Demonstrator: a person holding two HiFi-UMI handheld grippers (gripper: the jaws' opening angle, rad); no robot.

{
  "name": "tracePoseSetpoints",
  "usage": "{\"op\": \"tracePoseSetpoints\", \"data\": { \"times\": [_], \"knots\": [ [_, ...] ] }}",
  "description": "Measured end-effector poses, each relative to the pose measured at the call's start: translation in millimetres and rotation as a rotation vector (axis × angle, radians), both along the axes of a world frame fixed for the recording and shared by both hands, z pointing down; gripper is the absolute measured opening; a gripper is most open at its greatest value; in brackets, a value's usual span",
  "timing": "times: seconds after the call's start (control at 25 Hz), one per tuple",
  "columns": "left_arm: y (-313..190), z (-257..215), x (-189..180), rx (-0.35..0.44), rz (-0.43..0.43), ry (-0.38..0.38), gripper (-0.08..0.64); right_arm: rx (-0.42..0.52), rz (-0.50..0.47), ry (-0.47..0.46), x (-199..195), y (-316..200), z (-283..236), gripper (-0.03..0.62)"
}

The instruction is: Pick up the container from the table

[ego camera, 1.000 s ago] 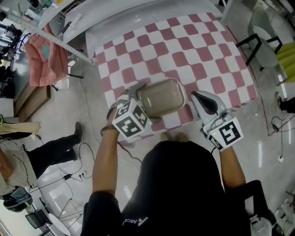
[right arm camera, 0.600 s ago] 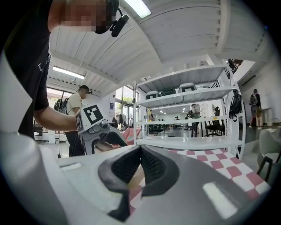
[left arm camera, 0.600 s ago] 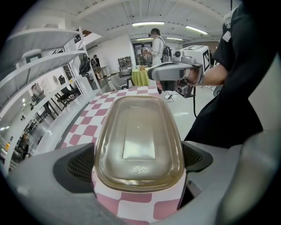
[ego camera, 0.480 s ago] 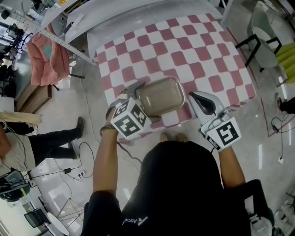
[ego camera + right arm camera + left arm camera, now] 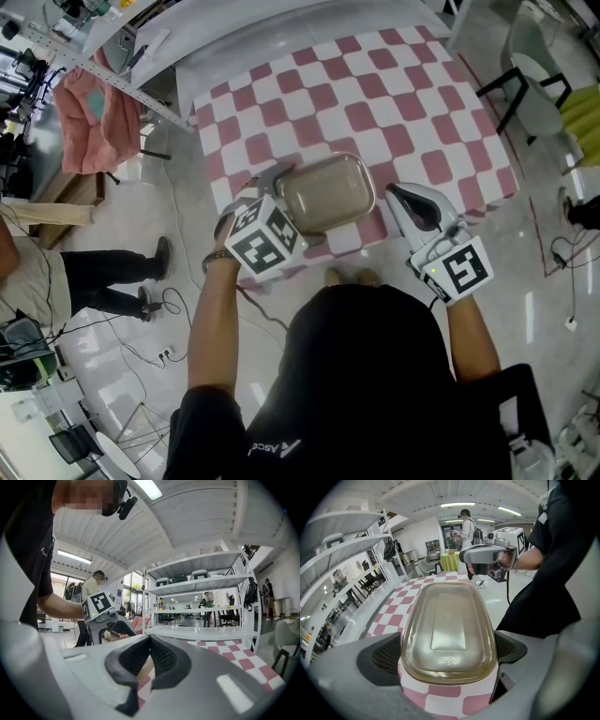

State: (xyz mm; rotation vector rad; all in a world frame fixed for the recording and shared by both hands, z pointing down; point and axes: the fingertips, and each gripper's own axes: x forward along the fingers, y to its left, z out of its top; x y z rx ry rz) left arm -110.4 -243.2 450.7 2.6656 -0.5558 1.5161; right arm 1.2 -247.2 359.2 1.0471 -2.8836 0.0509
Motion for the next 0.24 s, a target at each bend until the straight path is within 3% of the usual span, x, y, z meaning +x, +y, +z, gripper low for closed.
{"op": "tracePoseSetpoints", "data": {
  "times": [0.24],
  "knots": [
    [2.0, -2.0, 1.5, -0.002, 0.006, -0.006, 0.600, 0.002, -0.005, 0.003, 0.9, 1.8, -3.7, 0.003]
  ]
}}
